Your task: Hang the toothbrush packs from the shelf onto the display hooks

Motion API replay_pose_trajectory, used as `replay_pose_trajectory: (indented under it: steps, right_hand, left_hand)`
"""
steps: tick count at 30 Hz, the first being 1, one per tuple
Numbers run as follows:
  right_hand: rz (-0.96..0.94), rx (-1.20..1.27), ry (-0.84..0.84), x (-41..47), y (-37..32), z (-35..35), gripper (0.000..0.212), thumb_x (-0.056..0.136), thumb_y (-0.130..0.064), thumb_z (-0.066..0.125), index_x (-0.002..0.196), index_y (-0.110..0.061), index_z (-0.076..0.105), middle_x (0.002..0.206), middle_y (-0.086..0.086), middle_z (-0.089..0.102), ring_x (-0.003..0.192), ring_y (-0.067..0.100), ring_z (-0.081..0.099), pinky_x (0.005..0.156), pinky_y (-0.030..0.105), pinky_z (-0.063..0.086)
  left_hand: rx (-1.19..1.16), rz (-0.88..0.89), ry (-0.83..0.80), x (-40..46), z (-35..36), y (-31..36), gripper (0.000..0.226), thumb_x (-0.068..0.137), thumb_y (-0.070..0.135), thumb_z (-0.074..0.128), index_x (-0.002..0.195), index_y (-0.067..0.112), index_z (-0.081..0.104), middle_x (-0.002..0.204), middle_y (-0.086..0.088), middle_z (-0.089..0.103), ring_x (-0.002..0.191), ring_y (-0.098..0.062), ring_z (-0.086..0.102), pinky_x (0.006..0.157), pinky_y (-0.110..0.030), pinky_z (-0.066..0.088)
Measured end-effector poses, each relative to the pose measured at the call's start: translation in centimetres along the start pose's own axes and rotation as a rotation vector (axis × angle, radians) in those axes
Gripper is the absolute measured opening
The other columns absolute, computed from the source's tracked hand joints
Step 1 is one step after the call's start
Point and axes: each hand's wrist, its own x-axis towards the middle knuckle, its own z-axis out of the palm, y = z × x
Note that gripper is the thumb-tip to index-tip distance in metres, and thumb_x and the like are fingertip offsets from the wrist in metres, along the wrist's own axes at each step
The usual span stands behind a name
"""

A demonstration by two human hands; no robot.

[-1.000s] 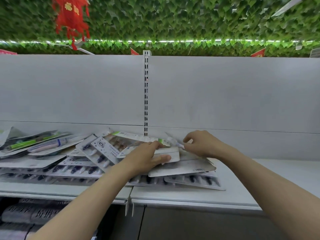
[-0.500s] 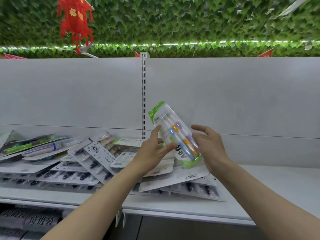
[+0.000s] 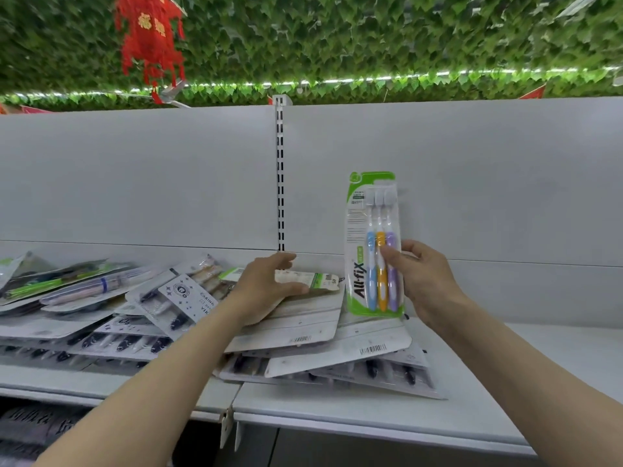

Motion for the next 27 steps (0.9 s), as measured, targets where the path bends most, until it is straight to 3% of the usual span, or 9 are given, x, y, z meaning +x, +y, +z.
replay_pose_trajectory:
  steps: [4,7,10,15,19,22,24,27]
  right_hand:
    - [0.006,0.019,-0.02,0.0,0.4,0.2,0.023,0.09,-0.022,0.074,0.109,-0.011,0.07,0.097,0.007,0.076,0.08,0.018,0.075,0.069,0.031,0.06]
    - [0.002,0.016,-0.033,0.2,0.2,0.5,0.022,0.09,-0.023,0.073,0.108,-0.011,0.07,0.096,0.007,0.077,0.083,0.02,0.075,0.077,0.036,0.061]
    - [0.001,0.0,-0.042,0.4,0.3,0.6,0.023,0.09,-0.024,0.073,0.109,-0.011,0.07,0.096,0.007,0.077,0.089,0.025,0.075,0.086,0.043,0.06]
    - [-0.008,0.025,-0.041,0.6,-0.4,0.5,0.023,0.09,-0.024,0.073,0.109,-0.01,0.071,0.094,0.006,0.078,0.081,0.021,0.075,0.079,0.039,0.061]
    - [-0.032,0.084,-0.039,0.8,-1.7,0.1,0.024,0.09,-0.025,0.071,0.109,-0.011,0.07,0.096,0.005,0.078,0.082,0.02,0.076,0.075,0.036,0.06]
    - [-0.053,0.123,-0.04,0.6,-2.8,0.2,0.026,0.091,-0.025,0.07,0.111,-0.009,0.07,0.099,0.006,0.078,0.085,0.02,0.075,0.073,0.035,0.061]
    - [-0.065,0.143,-0.035,0.5,-3.6,0.4,0.028,0.092,-0.026,0.07,0.113,-0.008,0.07,0.102,0.008,0.077,0.088,0.022,0.075,0.078,0.039,0.062]
    - [-0.071,0.171,-0.059,0.0,-4.5,1.1,0.034,0.09,-0.031,0.069,0.115,-0.007,0.069,0.106,0.01,0.076,0.092,0.026,0.075,0.081,0.041,0.06]
  left_hand:
    - [0.097,-0.129,-0.084,1.4,-0.5,-3.0,0.065,0.076,0.048,0.08,0.134,0.027,0.059,0.137,0.005,0.058,0.128,-0.014,0.05,0.101,-0.025,0.036]
    - [0.151,-0.157,-0.078,2.3,-0.5,-4.4,0.056,0.072,0.052,0.081,0.123,0.035,0.064,0.134,0.005,0.059,0.121,-0.017,0.054,0.098,-0.03,0.043]
    - [0.135,-0.15,-0.009,2.9,-0.4,-4.8,0.039,0.072,0.043,0.084,0.108,0.037,0.071,0.127,0.004,0.064,0.115,-0.018,0.058,0.097,-0.03,0.044]
    - [-0.003,-0.076,0.12,3.3,-0.6,-4.7,0.005,0.083,0.025,0.077,0.084,0.028,0.08,0.087,0.013,0.076,0.093,-0.008,0.069,0.09,-0.033,0.054]
    - [-0.136,-0.044,0.266,3.6,-1.7,-2.6,0.007,0.085,0.026,0.075,0.084,0.028,0.081,0.076,0.015,0.074,0.079,-0.003,0.067,0.077,-0.027,0.053]
    - [-0.216,-0.038,0.378,3.5,-2.9,-0.7,0.017,0.088,0.033,0.072,0.081,0.019,0.081,0.068,-0.004,0.072,0.06,-0.009,0.058,0.063,-0.024,0.046]
    - [-0.257,-0.048,0.429,3.3,-3.6,0.5,0.026,0.09,0.035,0.069,0.076,0.015,0.078,0.072,-0.015,0.07,0.058,-0.013,0.053,0.059,-0.025,0.043]
    - [-0.402,-0.066,0.477,2.5,-4.3,2.2,0.025,0.092,0.036,0.066,0.079,0.018,0.077,0.079,-0.01,0.073,0.065,-0.015,0.059,0.063,-0.028,0.051]
